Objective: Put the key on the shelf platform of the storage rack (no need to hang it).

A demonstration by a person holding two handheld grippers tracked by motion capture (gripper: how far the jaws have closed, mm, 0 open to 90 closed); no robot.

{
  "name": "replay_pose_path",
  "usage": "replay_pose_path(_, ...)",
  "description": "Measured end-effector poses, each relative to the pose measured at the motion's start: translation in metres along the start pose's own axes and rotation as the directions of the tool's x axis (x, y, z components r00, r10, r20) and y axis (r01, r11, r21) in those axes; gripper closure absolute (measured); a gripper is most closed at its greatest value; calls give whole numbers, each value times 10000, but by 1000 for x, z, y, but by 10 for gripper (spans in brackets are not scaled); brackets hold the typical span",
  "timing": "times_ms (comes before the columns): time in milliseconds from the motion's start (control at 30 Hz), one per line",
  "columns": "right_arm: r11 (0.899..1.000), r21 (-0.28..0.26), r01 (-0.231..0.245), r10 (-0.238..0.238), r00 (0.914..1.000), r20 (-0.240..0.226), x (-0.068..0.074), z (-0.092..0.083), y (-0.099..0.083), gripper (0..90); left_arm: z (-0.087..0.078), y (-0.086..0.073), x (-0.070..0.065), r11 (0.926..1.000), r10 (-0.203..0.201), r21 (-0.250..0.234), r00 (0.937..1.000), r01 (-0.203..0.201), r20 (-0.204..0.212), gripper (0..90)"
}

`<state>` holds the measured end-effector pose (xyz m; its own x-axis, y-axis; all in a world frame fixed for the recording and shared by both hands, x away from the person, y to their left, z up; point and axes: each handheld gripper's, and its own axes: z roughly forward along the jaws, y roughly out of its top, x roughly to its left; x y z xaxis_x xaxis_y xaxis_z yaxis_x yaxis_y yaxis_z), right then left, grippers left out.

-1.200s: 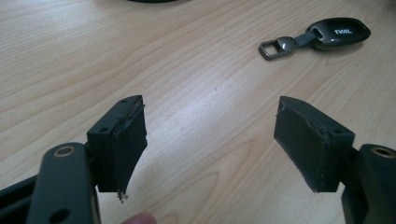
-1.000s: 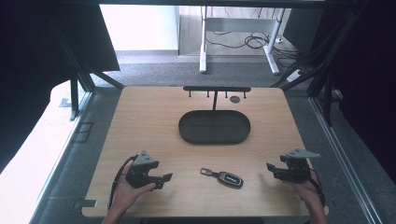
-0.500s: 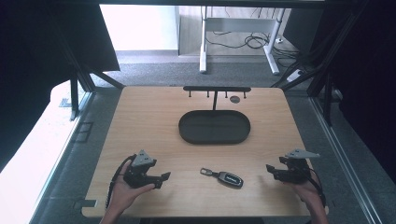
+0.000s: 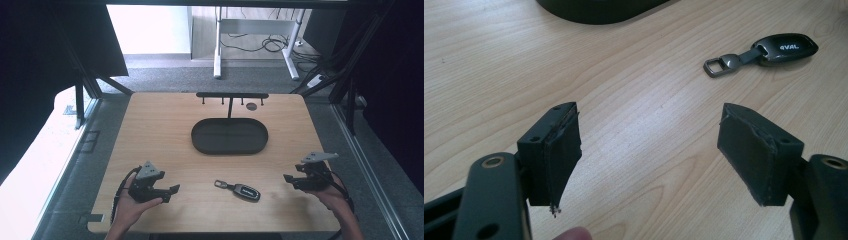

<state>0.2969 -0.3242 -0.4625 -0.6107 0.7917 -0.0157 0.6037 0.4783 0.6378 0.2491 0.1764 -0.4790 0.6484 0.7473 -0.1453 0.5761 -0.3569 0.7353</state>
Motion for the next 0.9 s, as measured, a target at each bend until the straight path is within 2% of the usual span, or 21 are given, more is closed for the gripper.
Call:
replay_pose_path(100, 9982, 364, 481, -476, 9988, -134, 4, -2, 12, 369, -1, -1, 0, 10000, -23, 5, 10000, 23, -16, 256)
replay_pose_path(233, 9957, 514, 771, -759, 9968, -239, 10, -6, 23, 371, 1, -1, -3, 10000, -57, 27, 10000, 57, 33, 257)
replay_pose_path(367, 9913, 722, 1099, -1077, 9936, -338, 16, -7, 30, 373, 5, -1, -5, 9997, 127, 192, 9998, -130, 142, 257)
replay_pose_path(400, 9878, 852, 1300, -1269, 9911, -413, 19, -8, 32, 372, 8, -2, -7, 9993, 219, 313, 9996, -224, 179, 257)
replay_pose_path(500, 9851, 954, 1431, -1379, 9887, -593, 24, -8, 35, 371, 8, -2, -7, 9994, 179, 289, 9996, -185, 201, 257)
replay_pose_path(767, 9765, 1185, 1800, -1728, 9825, -691, 32, -5, 39, 368, 7, -1, -5, 9996, 139, 262, 9997, -144, 183, 257)
replay_pose_path(867, 9670, 1534, 2033, -1926, 9778, -821, 39, -1, 42, 377, 7, -1, -5, 9994, 195, 274, 9996, -201, 219, 257)
replay_pose_path(900, 9670, 1534, 2033, -1926, 9778, -821, 39, -1, 42, 377, 7, -1, -5, 9994, 195, 274, 9996, -201, 219, 257)
